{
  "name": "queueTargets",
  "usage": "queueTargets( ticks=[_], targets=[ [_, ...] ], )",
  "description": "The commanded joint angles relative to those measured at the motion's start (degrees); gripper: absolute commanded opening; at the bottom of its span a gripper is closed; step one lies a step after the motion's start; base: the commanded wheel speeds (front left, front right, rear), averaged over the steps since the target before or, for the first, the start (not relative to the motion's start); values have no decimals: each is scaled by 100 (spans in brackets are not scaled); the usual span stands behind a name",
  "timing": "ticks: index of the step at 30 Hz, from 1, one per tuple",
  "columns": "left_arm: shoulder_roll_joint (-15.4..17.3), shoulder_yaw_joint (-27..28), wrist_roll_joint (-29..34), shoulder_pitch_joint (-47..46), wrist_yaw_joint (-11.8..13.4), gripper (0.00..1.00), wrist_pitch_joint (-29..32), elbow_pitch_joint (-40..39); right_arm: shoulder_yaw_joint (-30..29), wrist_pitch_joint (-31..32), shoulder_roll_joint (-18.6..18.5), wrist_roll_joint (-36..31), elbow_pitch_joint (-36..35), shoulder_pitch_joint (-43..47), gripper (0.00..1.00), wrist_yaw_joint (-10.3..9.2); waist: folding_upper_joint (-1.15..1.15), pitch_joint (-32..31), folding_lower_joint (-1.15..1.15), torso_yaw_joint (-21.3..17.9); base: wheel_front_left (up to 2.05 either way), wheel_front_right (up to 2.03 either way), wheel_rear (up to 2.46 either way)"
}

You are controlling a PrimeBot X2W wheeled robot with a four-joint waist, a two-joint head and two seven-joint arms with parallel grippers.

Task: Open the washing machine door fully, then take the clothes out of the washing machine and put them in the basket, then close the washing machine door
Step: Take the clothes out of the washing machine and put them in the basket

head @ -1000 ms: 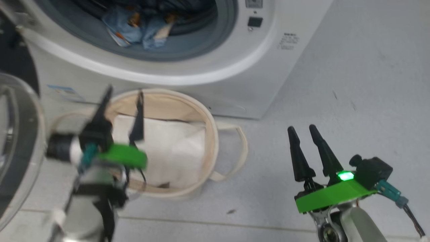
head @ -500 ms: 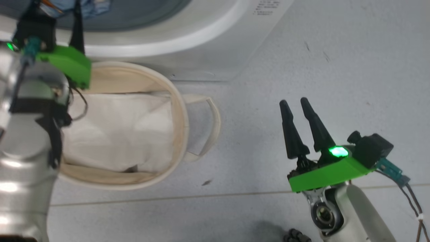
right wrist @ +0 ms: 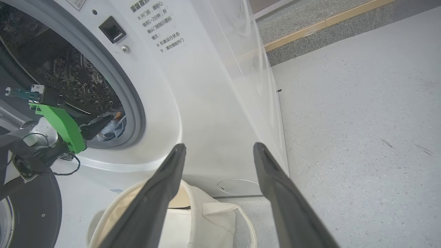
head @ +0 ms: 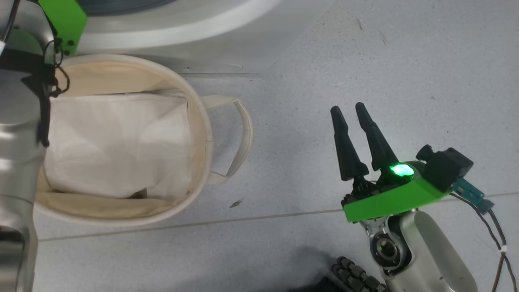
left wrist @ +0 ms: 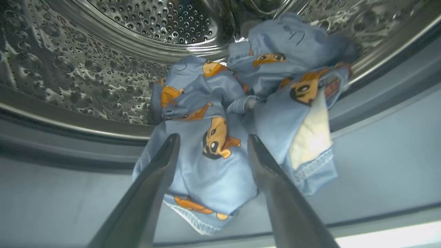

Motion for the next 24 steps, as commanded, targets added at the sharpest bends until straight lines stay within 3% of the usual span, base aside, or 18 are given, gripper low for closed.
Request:
queueTargets(
  ticks=[1, 5, 16, 22, 24],
  targets=[
    [260, 16, 133, -326, 165, 100, 33, 28, 121, -70, 0, 13, -180, 32, 100, 1, 0, 31, 0, -17, 0, 0, 0],
    [282, -36, 233, -560, 427, 100, 84, 446, 98, -70, 0, 25, -192, 9, 100, 1, 0, 66, 0, -41, 0, 0, 0],
    [0, -78, -20, -892, 227, 100, -298, 1073, 317, -70, 0, 52, -218, -5, 100, 1, 0, 160, 0, -63, 0, 0, 0],
    [28, -225, 95, -1038, 467, 100, -194, 1525, 441, -70, 0, 63, -297, -35, 100, 1, 0, 206, 0, -72, 0, 0, 0],
    [15, -236, 59, -1078, 409, 100, -226, 1621, 433, -70, 0, 48, -311, -43, 100, 1, 0, 219, 0, -75, 0, 0, 0]
  ],
)
